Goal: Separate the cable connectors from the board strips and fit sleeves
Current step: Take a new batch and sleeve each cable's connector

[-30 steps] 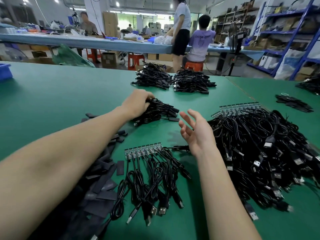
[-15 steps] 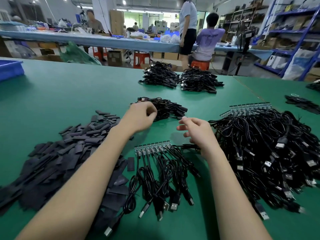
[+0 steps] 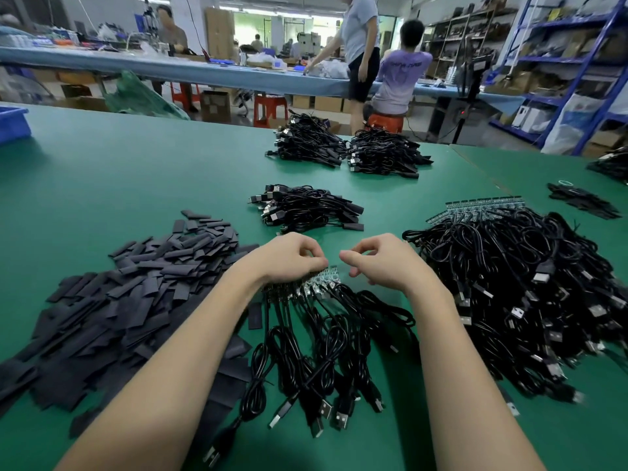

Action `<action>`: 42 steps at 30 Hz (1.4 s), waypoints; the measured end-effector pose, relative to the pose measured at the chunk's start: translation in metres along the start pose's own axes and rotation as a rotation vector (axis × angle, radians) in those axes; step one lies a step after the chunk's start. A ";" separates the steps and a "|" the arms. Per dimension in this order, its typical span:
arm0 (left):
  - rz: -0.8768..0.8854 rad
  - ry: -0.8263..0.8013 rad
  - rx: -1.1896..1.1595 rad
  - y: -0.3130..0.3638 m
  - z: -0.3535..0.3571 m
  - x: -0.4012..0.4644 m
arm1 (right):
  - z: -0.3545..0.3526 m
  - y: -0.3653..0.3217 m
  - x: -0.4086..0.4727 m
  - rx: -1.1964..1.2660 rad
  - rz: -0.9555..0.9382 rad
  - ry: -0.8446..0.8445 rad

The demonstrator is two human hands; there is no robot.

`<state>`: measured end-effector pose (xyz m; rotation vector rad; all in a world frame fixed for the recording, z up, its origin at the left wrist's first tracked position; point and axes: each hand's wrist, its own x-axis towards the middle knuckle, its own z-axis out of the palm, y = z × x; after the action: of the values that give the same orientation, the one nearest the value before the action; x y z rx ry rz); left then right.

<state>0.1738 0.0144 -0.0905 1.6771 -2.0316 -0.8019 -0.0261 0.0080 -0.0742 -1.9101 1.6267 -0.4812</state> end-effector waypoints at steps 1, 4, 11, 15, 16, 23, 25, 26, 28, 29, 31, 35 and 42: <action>0.027 0.012 -0.051 0.000 -0.001 -0.001 | 0.001 0.002 0.000 0.057 -0.008 0.007; 0.120 0.039 -0.136 0.001 -0.004 -0.003 | 0.006 0.006 0.000 0.258 -0.062 0.006; 0.227 0.042 -0.231 0.000 -0.003 -0.005 | 0.013 0.015 0.001 0.478 -0.144 0.036; 0.269 0.049 -0.354 -0.002 -0.004 -0.006 | 0.016 0.013 0.001 0.615 -0.183 0.000; 0.278 0.055 -0.381 -0.001 -0.005 -0.007 | 0.015 0.013 0.002 0.641 -0.194 -0.012; 0.330 0.059 -0.520 0.008 -0.006 -0.012 | 0.017 0.017 0.000 0.889 -0.185 -0.195; 0.293 0.086 -0.491 0.006 -0.008 -0.012 | 0.013 0.017 0.001 0.881 -0.092 -0.089; 0.265 0.100 -0.462 0.003 -0.008 -0.011 | 0.010 0.018 0.001 0.841 -0.043 0.013; 0.209 0.125 -0.365 -0.003 -0.007 -0.009 | 0.006 0.020 0.004 0.751 -0.008 0.233; 0.178 0.139 -0.307 -0.005 -0.004 -0.007 | 0.006 0.021 0.006 0.732 -0.028 0.318; 0.122 0.153 -0.181 -0.009 0.001 -0.003 | 0.007 0.016 0.007 0.704 -0.094 0.447; 0.117 0.189 -0.031 -0.005 0.007 -0.003 | 0.003 0.006 0.008 0.553 -0.202 0.613; 0.173 0.110 -0.296 0.025 0.019 -0.005 | 0.009 0.006 0.008 0.520 -0.251 0.588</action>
<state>0.1443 0.0256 -0.0888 1.3338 -1.8490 -0.8808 -0.0237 0.0016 -0.0853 -1.6495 1.3840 -1.5218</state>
